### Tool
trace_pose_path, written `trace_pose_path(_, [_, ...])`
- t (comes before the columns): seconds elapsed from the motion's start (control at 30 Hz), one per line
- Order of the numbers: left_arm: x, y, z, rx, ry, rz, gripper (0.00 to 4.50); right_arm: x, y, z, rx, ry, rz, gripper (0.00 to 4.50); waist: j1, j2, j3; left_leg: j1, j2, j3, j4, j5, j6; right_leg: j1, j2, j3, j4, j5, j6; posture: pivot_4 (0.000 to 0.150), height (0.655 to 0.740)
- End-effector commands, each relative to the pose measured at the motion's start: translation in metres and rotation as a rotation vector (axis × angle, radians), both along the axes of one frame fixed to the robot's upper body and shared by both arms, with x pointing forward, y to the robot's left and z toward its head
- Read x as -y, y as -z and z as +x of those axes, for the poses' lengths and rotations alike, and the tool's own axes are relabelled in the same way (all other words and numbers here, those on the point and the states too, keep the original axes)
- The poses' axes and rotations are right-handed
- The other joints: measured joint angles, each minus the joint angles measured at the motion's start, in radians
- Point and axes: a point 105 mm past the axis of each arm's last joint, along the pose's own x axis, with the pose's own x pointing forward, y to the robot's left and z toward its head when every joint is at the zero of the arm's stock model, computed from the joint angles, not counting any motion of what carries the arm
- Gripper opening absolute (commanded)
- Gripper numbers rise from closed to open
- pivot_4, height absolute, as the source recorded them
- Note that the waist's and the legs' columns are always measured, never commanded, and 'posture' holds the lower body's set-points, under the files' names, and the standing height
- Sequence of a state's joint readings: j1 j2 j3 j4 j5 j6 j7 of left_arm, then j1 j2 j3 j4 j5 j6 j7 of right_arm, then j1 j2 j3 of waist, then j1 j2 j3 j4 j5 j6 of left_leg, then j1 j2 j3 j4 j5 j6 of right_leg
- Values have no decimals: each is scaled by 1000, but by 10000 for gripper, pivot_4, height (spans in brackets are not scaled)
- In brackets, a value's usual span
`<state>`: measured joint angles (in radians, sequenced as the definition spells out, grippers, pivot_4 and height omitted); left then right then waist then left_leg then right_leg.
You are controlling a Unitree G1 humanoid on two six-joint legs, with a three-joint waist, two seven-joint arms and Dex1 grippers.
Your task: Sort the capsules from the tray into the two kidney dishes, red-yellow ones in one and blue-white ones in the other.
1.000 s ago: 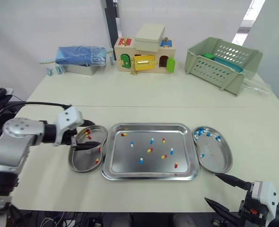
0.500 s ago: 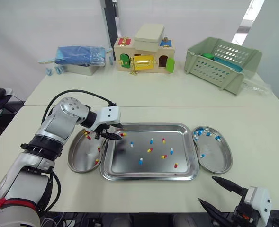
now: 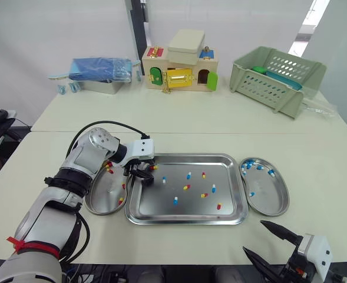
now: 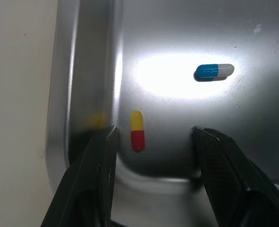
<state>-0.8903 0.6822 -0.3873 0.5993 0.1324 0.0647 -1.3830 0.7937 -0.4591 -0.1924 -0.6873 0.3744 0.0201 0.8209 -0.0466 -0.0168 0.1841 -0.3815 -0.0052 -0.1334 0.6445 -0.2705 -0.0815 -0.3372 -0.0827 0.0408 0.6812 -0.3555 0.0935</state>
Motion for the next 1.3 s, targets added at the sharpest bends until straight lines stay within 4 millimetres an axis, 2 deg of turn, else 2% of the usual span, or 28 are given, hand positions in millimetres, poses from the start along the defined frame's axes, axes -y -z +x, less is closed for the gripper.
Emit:
trace_pose_path(0.03, [-4,-2,5,7,-37,37,25397,-6,-11,1,40,-12,8,45000,0,0,0,0,0,0,0,0,0,0,0,0,0,0,0,1500,7400])
trace_pose_path(0.27, [-3,4,0,-24,-23,58,25397,-8,-13,6,43,-4,11,45000,-2,0,0,0,0,0,0,0,0,0,0,0,0,0,0,1500,7400])
trace_pose_path(0.33, [-1,5,-2,-32,-17,61,21838,-8,-14,7,45,-4,9,45000,-2,0,0,0,0,0,0,0,0,0,0,0,0,0,0,1500,7400])
trace_pose_path(0.47, [-1,8,-5,-47,-8,70,10027,-8,-13,7,44,-1,7,45000,-2,0,0,0,0,0,0,0,0,0,0,0,0,0,0,1500,7400])
trace_pose_path(0.5, [-1,9,-6,-49,-4,74,8476,-8,-13,7,44,0,6,45000,-2,0,0,0,0,0,0,0,0,0,0,0,0,0,0,1500,7400])
trace_pose_path(0.57, [-1,11,-7,-49,-1,78,1806,-8,-13,6,42,2,6,45000,-2,1,-1,0,0,0,0,0,0,0,0,0,0,0,0,1500,7400])
trace_pose_path(0.6, [0,11,-8,-48,0,79,447,-8,-12,6,40,2,6,45000,-1,1,-1,1,0,0,0,0,0,1,0,0,0,0,0,1500,7400])
trace_pose_path(0.87, [5,5,-12,-41,32,51,447,-7,-11,3,32,-2,4,45000,-1,1,-2,1,0,0,0,0,0,1,0,0,0,0,0,1500,7400])
trace_pose_path(1.03, [3,-21,-17,-23,15,-7,447,-9,-13,1,43,-28,8,45000,-3,1,-1,0,0,0,0,0,0,0,0,0,0,0,0,1500,7400])
trace_pose_path(1.3, [-40,-66,-47,-23,-163,-56,447,-14,-10,-11,21,-132,-22,45000,-10,2,-1,0,0,0,0,0,0,0,0,0,0,0,0,1500,7400])
